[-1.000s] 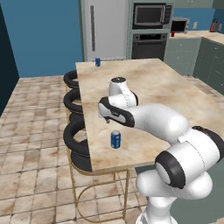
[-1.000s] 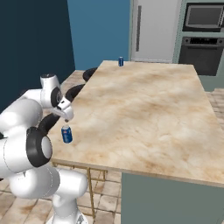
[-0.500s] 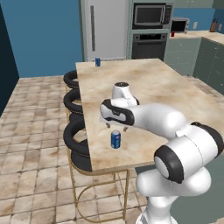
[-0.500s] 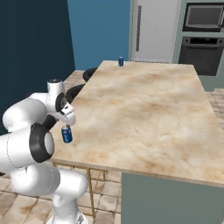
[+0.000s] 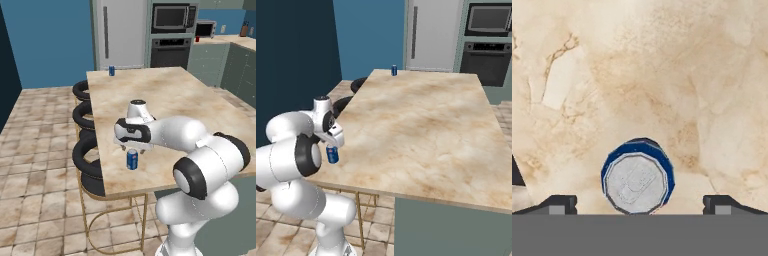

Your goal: Four empty soda cans are scattered around the kitchen. Gather all the cans and cluster them next to the stove for recycling.

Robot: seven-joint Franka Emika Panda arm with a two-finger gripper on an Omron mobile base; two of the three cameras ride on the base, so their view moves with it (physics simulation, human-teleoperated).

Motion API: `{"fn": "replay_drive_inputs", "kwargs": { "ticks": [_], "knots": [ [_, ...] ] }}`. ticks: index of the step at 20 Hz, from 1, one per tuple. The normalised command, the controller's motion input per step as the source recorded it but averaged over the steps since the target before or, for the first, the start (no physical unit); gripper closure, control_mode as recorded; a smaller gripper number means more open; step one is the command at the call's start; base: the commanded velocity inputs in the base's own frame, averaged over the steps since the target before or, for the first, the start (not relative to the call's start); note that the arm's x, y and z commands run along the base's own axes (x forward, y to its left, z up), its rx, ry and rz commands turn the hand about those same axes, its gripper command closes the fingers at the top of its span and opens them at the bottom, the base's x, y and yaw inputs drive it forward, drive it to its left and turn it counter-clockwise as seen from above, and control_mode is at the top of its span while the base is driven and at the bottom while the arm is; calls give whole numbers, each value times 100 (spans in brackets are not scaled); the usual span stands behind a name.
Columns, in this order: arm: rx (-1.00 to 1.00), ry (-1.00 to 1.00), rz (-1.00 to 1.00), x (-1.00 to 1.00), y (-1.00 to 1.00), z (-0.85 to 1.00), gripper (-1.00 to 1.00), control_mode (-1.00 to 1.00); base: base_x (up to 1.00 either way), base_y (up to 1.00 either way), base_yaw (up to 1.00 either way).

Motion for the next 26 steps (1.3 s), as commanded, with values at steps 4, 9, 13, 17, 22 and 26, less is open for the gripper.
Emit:
{"fn": "replay_drive_inputs", "kwargs": {
  "ticks": [4, 9, 13, 17, 22, 26],
  "knots": [
    [0, 0, 0, 9, 0, -26, -100, -100, 0, 0, 0],
    [-1, 0, 0, 16, 0, -23, -100, -100, 0, 0, 0],
    [0, -1, 0, 12, 2, -20, -100, -100, 0, 0, 0],
    [0, 0, -1, 0, 6, -13, -100, -100, 0, 0, 0],
    [0, 0, -1, 3, 6, -12, -100, -100, 0, 0, 0],
    [0, 0, -1, 2, 1, -17, 100, -100, 0, 0, 0]
  ]
}}
